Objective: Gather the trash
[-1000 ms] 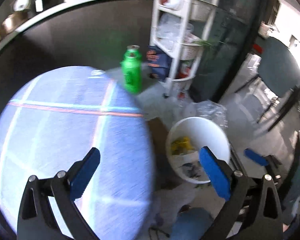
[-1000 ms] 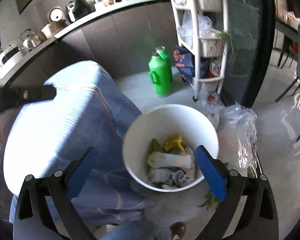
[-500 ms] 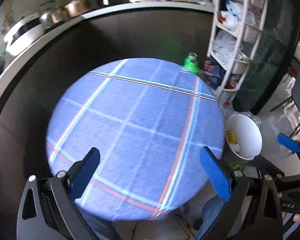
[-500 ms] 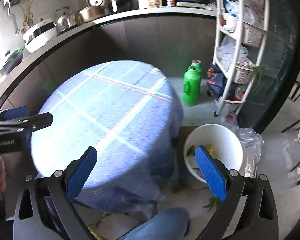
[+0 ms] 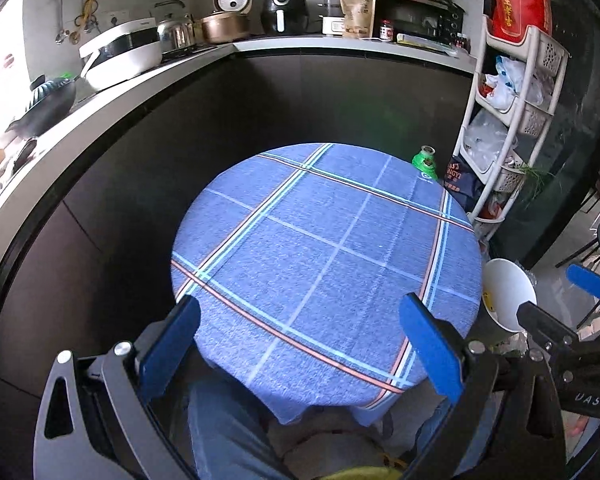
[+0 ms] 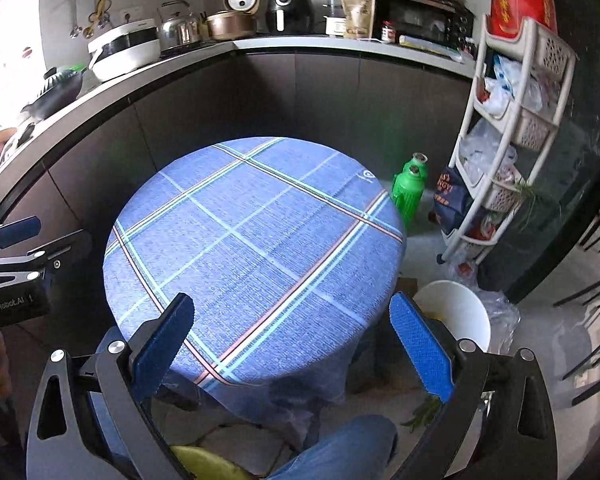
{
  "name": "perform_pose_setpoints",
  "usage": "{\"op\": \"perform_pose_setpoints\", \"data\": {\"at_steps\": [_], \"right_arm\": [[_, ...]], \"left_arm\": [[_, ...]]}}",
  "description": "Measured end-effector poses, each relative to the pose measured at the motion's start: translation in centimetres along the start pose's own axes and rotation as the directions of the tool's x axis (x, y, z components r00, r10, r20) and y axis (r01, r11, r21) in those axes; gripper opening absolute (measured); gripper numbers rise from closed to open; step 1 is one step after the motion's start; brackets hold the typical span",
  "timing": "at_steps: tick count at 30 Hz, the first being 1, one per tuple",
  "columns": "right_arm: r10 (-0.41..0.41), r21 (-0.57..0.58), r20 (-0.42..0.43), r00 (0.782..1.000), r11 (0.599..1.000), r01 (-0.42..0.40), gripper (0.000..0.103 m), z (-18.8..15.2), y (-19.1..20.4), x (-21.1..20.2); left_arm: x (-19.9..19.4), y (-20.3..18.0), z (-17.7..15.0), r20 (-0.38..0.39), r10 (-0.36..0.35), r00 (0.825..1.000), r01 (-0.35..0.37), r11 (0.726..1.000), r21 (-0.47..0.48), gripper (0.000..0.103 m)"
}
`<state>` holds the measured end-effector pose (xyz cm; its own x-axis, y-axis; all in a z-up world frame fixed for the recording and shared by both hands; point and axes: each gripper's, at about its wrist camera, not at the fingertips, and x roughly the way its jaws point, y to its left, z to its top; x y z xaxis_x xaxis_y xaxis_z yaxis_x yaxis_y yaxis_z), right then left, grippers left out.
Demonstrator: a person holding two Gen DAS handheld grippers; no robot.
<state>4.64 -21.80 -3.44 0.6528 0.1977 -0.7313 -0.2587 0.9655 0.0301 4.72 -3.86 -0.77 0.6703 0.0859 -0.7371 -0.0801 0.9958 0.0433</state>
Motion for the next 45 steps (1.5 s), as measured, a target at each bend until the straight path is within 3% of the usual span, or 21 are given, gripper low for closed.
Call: {"op": "perform_pose_setpoints", "data": {"at_steps": [10,45], "right_arm": [[-0.019,-0.029,0.007,1.0,0.999,0.019,0.094,0.4,1.6,-0.8],[-0.026,-0.005,0.043,0.999,1.0,0.026,0.094,0.4,0.5,-1.9]], "left_arm": [[-1.0,1.2,-0.3,0.019,-0.026,0.999,0.027,1.0,-0.008,0.099],[-1.6,0.3,-0.2,0.027,-0.039,0.999,0.039,0.999,0.005,0.099]]}}
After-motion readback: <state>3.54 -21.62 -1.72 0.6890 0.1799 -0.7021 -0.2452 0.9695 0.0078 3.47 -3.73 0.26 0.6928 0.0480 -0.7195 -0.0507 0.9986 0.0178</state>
